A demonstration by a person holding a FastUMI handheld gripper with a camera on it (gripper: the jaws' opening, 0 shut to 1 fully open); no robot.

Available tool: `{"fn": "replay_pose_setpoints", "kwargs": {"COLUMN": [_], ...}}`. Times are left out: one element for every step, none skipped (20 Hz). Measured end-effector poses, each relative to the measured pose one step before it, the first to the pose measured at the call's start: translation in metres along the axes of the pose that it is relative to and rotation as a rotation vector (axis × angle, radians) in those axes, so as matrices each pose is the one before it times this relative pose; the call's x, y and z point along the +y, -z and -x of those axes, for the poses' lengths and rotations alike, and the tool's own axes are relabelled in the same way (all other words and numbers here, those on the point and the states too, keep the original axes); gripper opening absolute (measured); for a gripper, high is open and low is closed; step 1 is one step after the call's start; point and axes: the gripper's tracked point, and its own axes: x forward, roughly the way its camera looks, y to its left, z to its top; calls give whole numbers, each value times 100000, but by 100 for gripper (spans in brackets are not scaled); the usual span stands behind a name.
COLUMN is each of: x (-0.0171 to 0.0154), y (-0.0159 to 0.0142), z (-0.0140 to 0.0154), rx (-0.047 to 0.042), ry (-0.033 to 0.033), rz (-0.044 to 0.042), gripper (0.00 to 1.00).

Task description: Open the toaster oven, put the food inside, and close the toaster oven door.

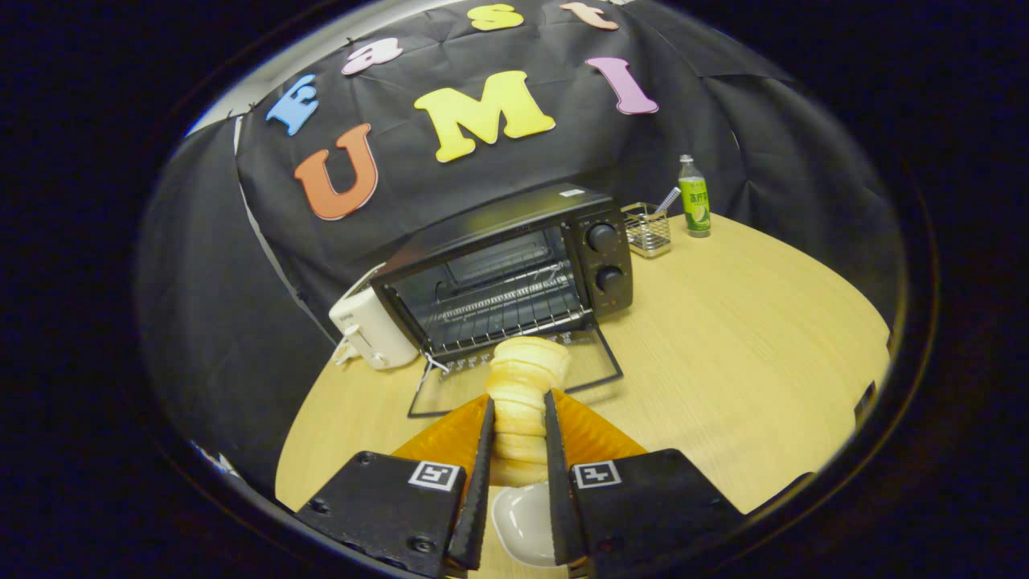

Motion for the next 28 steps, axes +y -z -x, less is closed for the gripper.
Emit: {"fn": "replay_pose_setpoints", "kwargs": {"x": [439, 269, 400, 207, 122, 140, -221, -290, -332, -363, -228, -150, -242, -63, 25, -160, -188, -139, -80, -66, 15, -15, 148, 164, 81, 22, 139, 398], "y": [-870, -790, -673, -588, -546, -627, -511, -498, -367, -443, -257, -205, -13, -16, -109, -202, -170, 81, 205, 222, 161, -36, -77, 19, 39, 99, -6, -73], "z": [-1167, -1178, -1230, -1448, -1521, -1683, -1618, -1684, -1375, -1251, -1008, -940, -824, -756, -686, -611, -579, -491, -378, -371, -181, -122, 50, 2, 55, 12, 238, 340], "rx": [-540, -389, -731, -437, -331, -735, -232, -695, -521, -686, -748, -450, 201, 382, 264, -533, -688, 432, 582, 732, 447, -376, -346, 267, -170, 221, -289, -198], "ry": [-1619, -790, -1372, -791, -717, -661, 643, 1308, 930, 1227, 504, 411, 618, 42, 244, 1000, 1175, 1014, 722, 386, 2, -45, -838, -1051, -856, -652, -646, -1715], "rz": [-1435, -1519, -1764, -2004, -2220, -1730, -1223, -320, -328, -780, -882, -1267, -1373, -1730, -1785, -493, -38, 591, -319, -850, -295, 137, -301, -646, -1145, -589, -405, -600], "gripper": [38, 38, 38, 38, 38, 38, 38, 38, 38, 38, 38, 38, 38, 38, 38, 38, 38, 38, 38, 38, 38, 41, 42, 50, 54, 58, 62, 71]}}
